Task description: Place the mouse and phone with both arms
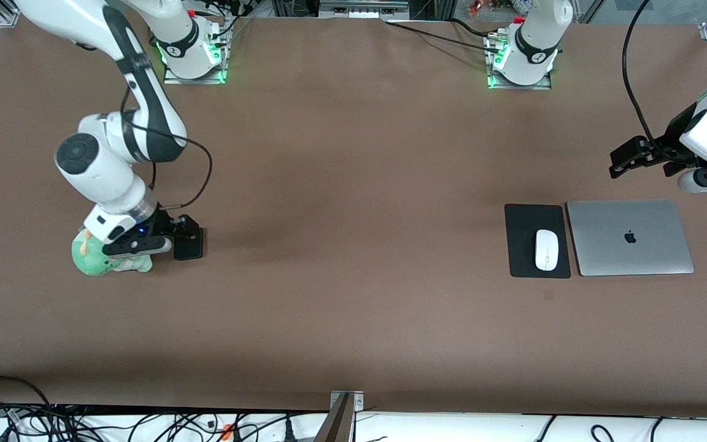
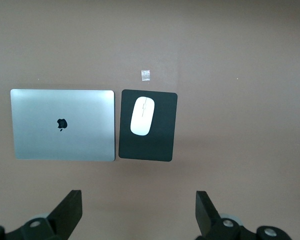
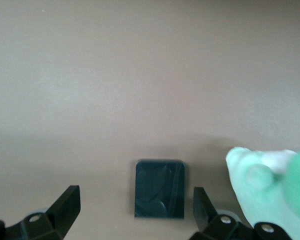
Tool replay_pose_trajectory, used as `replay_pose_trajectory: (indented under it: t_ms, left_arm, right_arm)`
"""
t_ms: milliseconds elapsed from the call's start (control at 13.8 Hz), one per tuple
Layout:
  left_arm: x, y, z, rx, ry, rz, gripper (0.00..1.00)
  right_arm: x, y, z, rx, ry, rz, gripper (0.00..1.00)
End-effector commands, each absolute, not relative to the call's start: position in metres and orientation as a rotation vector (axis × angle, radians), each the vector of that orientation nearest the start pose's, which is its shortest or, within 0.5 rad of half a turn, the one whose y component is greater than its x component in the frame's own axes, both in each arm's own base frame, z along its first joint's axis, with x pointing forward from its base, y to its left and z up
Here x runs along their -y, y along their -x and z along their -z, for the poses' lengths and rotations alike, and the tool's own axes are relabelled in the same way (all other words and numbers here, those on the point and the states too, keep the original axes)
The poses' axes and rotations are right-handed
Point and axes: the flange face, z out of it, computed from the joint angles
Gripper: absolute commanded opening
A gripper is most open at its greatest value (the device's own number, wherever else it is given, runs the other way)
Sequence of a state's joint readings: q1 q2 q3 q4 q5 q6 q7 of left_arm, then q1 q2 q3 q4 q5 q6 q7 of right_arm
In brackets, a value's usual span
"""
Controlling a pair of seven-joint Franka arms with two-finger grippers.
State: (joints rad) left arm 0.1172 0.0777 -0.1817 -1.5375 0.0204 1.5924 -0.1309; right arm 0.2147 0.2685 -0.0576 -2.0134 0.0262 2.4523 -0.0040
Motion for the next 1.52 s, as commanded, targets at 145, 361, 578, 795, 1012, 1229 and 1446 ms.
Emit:
replay_pose_trajectory:
  t_ms: [145,361,578,795,1012,1229,1446]
  left_arm:
    - [0.033,-0.582,-0.604,0.104,3.141,-0.027,1.0]
    - [0.033,-0.582,-0.604,0.104,3.141,-0.027,1.0]
    - [0.033,-0.582,-0.604,0.104,3.141,-0.027,1.0]
    - [0.034,-0.582,-0.604,0.102,3.141,-0.027,1.0]
    - [0.034,-0.582,-0.604,0.102,3.141,-0.027,1.0]
    - [0.034,-0.582,-0.604,0.102,3.141,-0.027,1.0]
    - [0.034,-0.582,-0.604,0.102,3.141,-0.027,1.0]
  right_arm:
    - [-0.072,-0.59,-0.439,0.169,3.103,0.125,1.0]
    - [-0.046,-0.579,-0.487,0.123,3.11,0.022,1.0]
    - [-0.024,-0.564,-0.531,0.079,3.11,0.028,1.0]
    - [-0.004,-0.549,-0.559,0.033,3.105,0.019,1.0]
    - [0.013,-0.539,-0.582,-0.003,3.105,0.026,1.0]
    - [0.022,-0.532,-0.6,-0.012,3.126,0.052,1.0]
    - [0.023,-0.525,-0.614,-0.014,3.132,0.043,1.0]
